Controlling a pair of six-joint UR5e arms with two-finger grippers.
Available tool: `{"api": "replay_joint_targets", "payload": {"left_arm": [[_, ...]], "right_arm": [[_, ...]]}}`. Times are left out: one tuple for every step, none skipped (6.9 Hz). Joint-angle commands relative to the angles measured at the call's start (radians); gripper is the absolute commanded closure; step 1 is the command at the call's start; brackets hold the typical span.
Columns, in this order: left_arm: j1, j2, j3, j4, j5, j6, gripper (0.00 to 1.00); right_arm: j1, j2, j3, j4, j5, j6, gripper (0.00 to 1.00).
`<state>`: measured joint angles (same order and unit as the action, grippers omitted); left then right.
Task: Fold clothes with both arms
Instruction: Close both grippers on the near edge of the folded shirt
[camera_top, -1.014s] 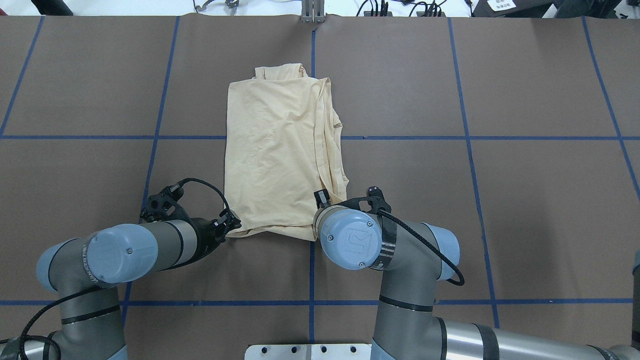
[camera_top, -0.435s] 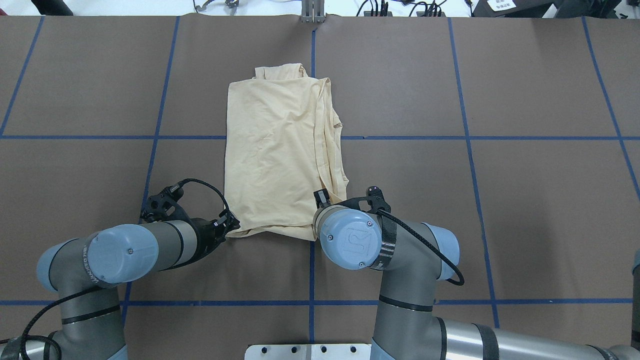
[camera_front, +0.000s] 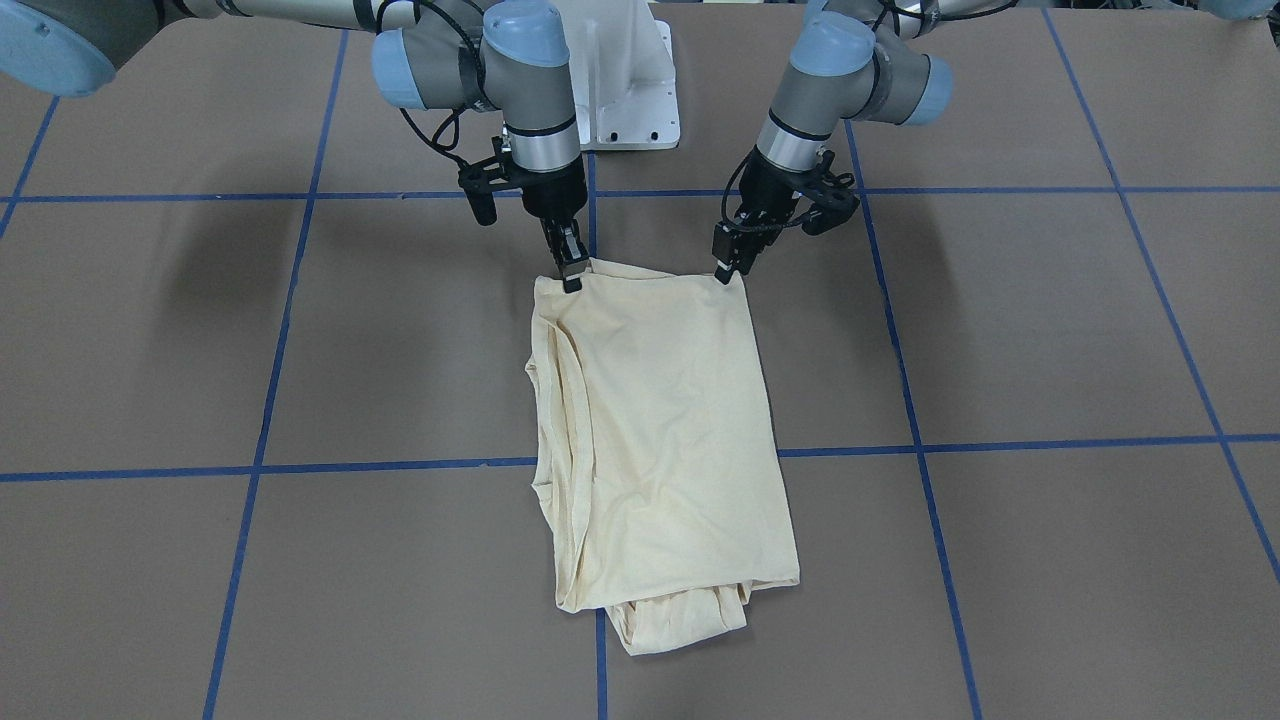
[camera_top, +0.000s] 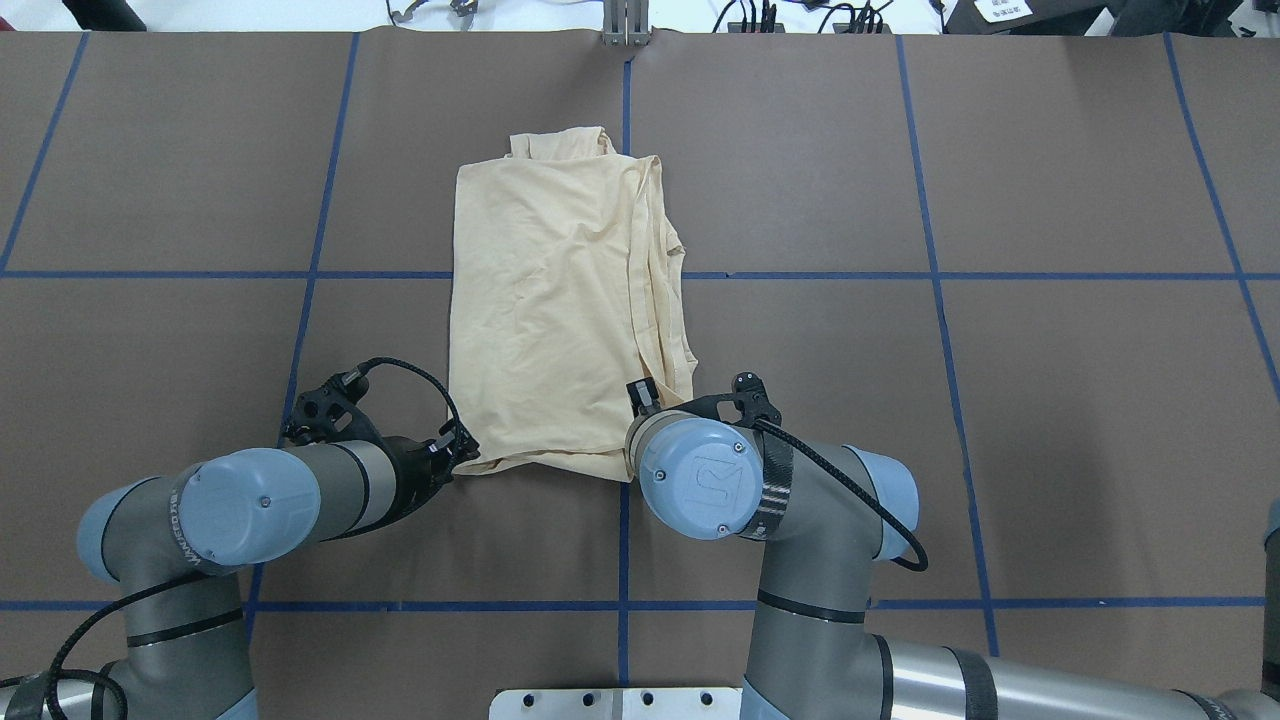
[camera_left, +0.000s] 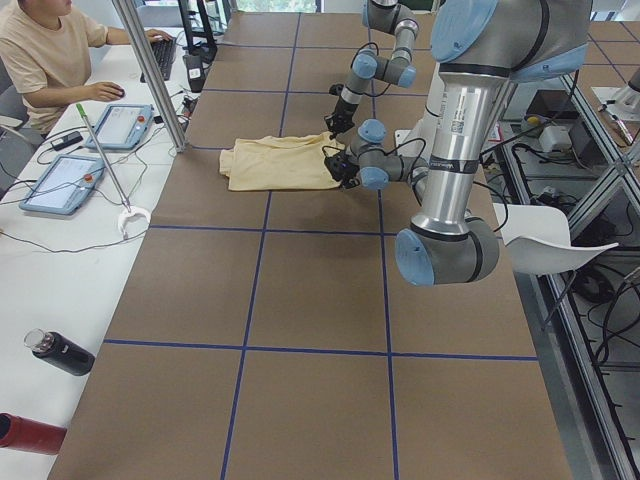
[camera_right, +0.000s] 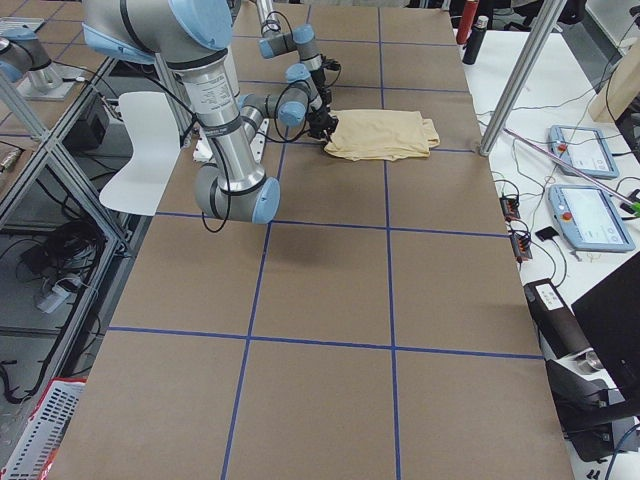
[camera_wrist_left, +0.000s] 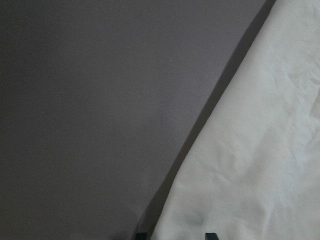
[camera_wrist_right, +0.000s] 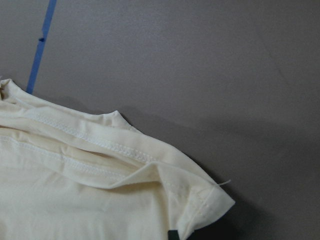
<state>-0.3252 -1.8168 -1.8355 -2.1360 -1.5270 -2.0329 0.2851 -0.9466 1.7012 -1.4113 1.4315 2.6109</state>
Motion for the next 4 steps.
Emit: {"api": "replay_joint_targets", "payload": {"left_arm": [[0.0,0.001,0.001,-0.001,0.001,-0.004,1.0],[0.0,0.001,-0.001,-0.001,0.001,-0.004,1.0],[0.0,0.007,-0.011,-0.001,-0.001,0.0,1.0],[-0.001,0.007,-0.019,0.001,-0.004,0.005,1.0]], "right_arm": [[0.0,-0.001,0.0,0.0,0.001,-0.002,1.0],[0.0,-0.001,0.0,0.0,0.001,-0.002,1.0],[-0.001,-0.001,0.0,0.0,0.0,0.0,1.0],[-0.001,-0.001,0.0,0.0,0.001,-0.002,1.0]]}}
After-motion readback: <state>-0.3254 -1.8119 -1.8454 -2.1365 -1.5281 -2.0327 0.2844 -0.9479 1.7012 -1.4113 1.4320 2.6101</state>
